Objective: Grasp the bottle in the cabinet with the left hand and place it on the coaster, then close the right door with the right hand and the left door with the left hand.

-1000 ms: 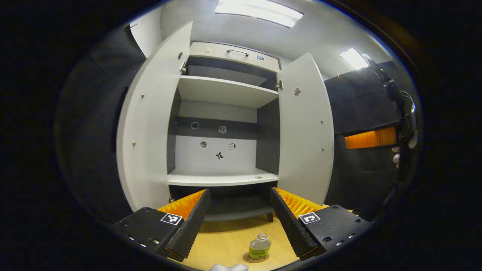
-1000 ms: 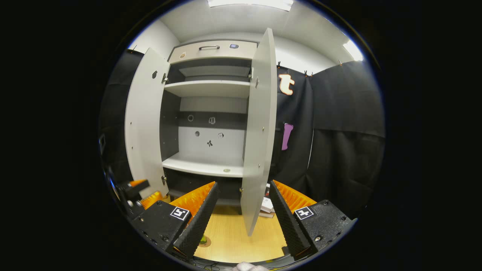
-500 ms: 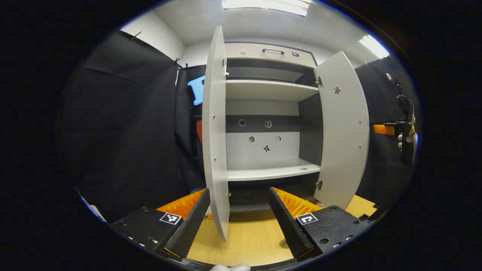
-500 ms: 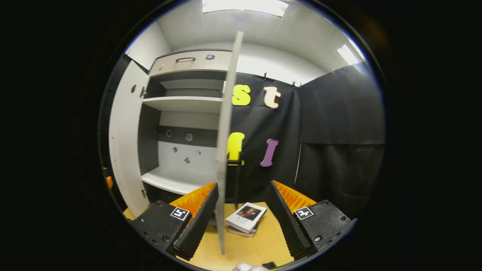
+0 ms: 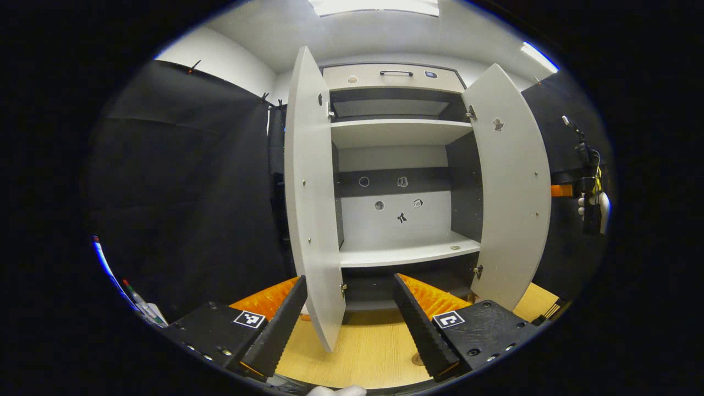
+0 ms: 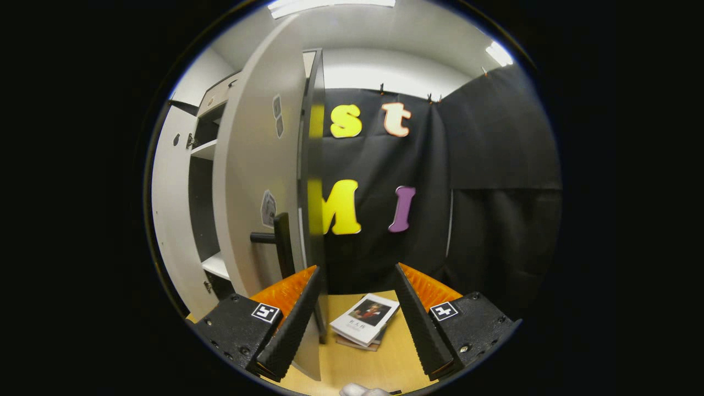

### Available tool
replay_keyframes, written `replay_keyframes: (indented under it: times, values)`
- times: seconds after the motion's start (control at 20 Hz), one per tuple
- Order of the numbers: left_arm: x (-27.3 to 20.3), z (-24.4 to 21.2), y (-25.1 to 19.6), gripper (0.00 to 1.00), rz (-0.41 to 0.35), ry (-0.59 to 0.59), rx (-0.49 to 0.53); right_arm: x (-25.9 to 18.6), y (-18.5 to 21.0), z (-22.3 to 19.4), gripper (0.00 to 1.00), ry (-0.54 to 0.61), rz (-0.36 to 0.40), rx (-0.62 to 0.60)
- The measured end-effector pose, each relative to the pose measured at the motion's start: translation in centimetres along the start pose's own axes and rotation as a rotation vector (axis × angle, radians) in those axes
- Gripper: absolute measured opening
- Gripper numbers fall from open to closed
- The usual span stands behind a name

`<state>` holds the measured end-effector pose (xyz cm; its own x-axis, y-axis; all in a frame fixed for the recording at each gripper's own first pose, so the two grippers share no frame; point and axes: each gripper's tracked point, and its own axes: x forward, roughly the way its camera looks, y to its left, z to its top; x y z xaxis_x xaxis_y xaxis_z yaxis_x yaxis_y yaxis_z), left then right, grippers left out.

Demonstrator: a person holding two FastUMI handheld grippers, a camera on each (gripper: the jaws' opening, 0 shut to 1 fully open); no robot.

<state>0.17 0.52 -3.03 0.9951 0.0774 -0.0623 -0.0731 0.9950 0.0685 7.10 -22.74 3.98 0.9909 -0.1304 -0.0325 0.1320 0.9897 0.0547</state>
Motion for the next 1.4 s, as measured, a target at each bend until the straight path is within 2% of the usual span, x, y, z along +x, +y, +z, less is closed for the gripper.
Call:
replay_keyframes:
  times: [0.1, 0.35, 0.6, 0.75, 1.2, 1.4]
  values:
    - [-1.3, -0.1, -1.6, 0.95, -0.013, -0.009, -0.019, 0.0, 0.1, 0.0, 0.81, 0.010, 0.035, -0.007]
    - [-1.0, 0.0, -3.9, 0.96, -0.020, 0.001, -0.026, -0.1, 1.7, 0.3, 0.79, 0.016, 0.074, -0.055]
    - [-0.9, -0.5, -4.6, 0.96, -0.014, 0.017, -0.022, -0.1, 4.8, -0.1, 0.79, 0.024, 0.158, -0.046]
    - [-1.1, -0.3, -4.0, 0.96, 0.000, 0.009, -0.020, -0.1, 8.0, -0.4, 0.79, 0.034, 0.228, -0.047]
    - [-2.4, -0.8, 0.5, 0.96, 0.079, 0.009, -0.011, 1.6, 17.1, -1.0, 0.80, 0.045, 0.370, -0.079]
    - [-2.7, -1.5, 2.4, 0.96, 0.096, 0.024, -0.033, 1.0, 18.4, -0.8, 0.81, 0.029, 0.368, -0.097]
